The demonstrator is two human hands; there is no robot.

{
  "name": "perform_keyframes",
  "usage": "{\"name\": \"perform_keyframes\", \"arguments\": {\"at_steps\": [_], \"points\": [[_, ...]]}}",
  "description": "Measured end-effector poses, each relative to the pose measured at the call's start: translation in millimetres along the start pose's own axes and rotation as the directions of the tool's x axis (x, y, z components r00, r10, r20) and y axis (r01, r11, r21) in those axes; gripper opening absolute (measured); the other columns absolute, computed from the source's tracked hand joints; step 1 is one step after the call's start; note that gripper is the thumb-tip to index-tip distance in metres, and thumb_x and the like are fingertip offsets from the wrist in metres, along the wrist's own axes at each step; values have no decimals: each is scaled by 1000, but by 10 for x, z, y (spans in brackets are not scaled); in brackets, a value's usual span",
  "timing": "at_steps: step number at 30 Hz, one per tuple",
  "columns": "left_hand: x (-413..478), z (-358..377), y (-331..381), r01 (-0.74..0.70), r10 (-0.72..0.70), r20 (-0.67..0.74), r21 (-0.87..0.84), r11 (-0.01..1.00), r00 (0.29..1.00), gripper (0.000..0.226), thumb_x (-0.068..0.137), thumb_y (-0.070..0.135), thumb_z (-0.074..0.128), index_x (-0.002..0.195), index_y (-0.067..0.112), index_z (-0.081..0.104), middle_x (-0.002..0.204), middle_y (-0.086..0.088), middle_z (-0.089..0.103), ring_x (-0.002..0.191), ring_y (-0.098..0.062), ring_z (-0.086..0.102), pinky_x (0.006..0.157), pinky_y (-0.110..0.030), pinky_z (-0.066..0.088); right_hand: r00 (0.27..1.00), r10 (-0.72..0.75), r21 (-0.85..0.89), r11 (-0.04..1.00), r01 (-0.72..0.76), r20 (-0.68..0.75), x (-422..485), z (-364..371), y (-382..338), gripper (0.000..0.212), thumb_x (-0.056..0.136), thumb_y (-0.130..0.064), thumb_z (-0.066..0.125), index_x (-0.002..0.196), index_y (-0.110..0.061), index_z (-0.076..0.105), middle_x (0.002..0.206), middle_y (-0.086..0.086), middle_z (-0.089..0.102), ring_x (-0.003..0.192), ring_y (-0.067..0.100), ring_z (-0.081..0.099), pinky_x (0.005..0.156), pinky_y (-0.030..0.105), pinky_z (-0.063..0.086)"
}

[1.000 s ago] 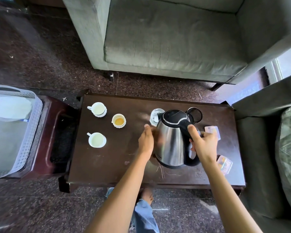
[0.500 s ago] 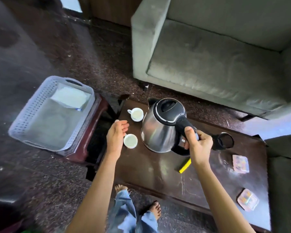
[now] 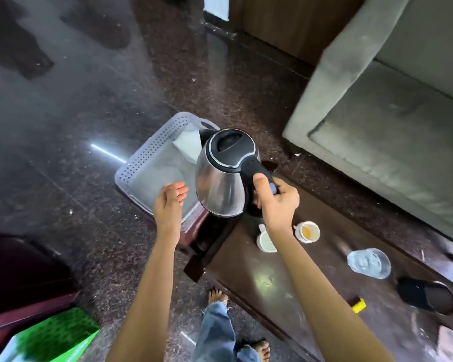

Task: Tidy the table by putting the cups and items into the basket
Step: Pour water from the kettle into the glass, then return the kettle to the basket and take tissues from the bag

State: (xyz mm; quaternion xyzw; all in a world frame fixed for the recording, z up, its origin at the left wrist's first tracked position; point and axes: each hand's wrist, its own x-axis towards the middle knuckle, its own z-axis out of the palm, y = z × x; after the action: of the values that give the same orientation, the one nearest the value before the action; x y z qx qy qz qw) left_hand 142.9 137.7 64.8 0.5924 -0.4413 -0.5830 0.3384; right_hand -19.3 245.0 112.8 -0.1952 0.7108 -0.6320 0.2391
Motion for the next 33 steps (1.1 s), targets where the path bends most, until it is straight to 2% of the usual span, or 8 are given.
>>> {"name": "perform_keyframes", "arguments": {"at_steps": [3,9,16,20,23,27,30,33], "points": [[216,-258,-30,23,-25,-70,-32,999,997,37,103,28,35,112,7,64,104,-5,70,102,-16,66,93,-31,49,999,-8,-29,1000,9,44,139,460,114,62,74,-52,69,54,-2,38,50,28,37,51,22,34,49,51,35],[581,-578,-85,41,-51,-137,-76,996,989,36,103,28,36,112,6,64,106,-6,69,101,-16,66,88,-26,50,995,0,-71,997,7,98,307,1255,338,54,73,-50,69,45,-19,35,46,15,33,48,21,36,48,47,37],[877,-785,-127,41,-57,-171,-96,995,984,32,103,27,37,110,11,64,104,0,69,100,-11,66,86,-22,50,981,4,-73,997,11,195,374,1803,698,60,73,-48,66,50,-2,34,48,8,33,48,18,31,45,40,29],[906,-818,-225,54,-71,-171,-103,993,983,32,104,27,36,106,13,64,103,2,70,100,-10,66,88,-24,50,975,-4,-102,994,27,223,362,1950,818,62,70,-50,64,53,4,38,49,5,30,49,14,28,47,31,25],[904,-794,-276,70,-85,-170,-92,993,982,33,103,27,35,107,12,64,103,2,70,101,-10,66,92,-27,50,969,4,-125,992,28,248,344,1990,848,58,69,-49,63,50,1,41,46,-5,29,48,11,26,48,28,25],[852,-727,-283,77,-90,-163,-87,993,982,34,103,28,34,107,13,65,105,0,70,102,-10,65,92,-26,48,959,17,-118,993,17,282,350,1969,832,48,71,-48,63,46,-22,31,40,-11,24,47,9,23,48,26,23],[780,-653,-268,82,-97,-152,-99,992,984,35,104,30,34,108,12,65,106,-1,70,102,-11,65,92,-26,48,945,32,-147,989,17,326,368,1934,811,51,72,-53,60,49,-15,36,44,-12,27,46,7,26,46,25,26],[657,-543,-241,90,-102,-118,-98,991,988,35,104,28,34,110,10,64,106,-2,69,102,-11,65,89,-25,49,891,86,-153,988,-19,446,397,1836,817,55,78,-57,55,62,-5,50,52,-3,42,52,11,39,50,33,36]]}}
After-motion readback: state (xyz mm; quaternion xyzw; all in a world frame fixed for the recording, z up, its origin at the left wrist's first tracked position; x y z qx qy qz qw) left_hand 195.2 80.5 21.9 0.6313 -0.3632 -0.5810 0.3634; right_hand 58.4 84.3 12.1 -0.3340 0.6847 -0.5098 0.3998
